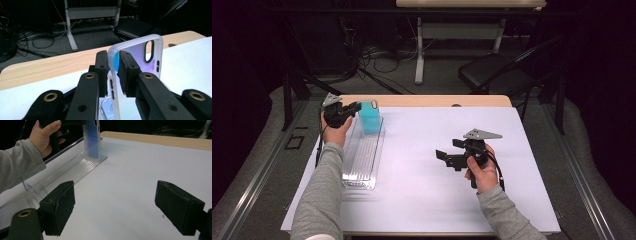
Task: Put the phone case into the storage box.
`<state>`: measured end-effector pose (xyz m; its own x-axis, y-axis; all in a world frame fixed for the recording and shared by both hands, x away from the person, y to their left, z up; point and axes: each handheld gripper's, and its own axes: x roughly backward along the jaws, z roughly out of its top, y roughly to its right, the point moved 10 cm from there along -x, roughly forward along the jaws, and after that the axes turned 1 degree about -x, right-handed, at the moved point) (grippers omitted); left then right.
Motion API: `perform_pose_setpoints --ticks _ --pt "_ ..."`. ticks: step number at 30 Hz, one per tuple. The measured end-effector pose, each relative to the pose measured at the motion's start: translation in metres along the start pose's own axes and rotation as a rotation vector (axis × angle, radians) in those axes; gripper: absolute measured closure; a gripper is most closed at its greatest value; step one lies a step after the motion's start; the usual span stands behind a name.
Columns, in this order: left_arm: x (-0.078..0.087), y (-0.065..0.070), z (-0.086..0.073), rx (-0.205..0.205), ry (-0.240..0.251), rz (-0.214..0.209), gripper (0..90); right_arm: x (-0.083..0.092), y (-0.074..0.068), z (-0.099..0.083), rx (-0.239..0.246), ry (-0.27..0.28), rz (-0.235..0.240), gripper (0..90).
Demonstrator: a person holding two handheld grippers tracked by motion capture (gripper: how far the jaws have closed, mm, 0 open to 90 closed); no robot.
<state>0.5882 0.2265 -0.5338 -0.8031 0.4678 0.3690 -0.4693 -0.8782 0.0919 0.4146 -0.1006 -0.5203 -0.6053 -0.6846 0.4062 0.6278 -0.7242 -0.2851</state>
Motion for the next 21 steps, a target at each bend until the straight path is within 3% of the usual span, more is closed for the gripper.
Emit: perform_pose_setpoints --ticks 12,21 --pt "0.0004 -0.0048 0.0016 0.006 0.012 0.018 76.6 -0.0012 0.0004 -0.0007 -0.002 0.000 0.000 16.2" --pt "0.0051 -0.0064 0.0029 0.025 0.003 0.034 60.7 -0.0022 -0.0006 -0.0017 0.003 -0.006 0.001 16.2"
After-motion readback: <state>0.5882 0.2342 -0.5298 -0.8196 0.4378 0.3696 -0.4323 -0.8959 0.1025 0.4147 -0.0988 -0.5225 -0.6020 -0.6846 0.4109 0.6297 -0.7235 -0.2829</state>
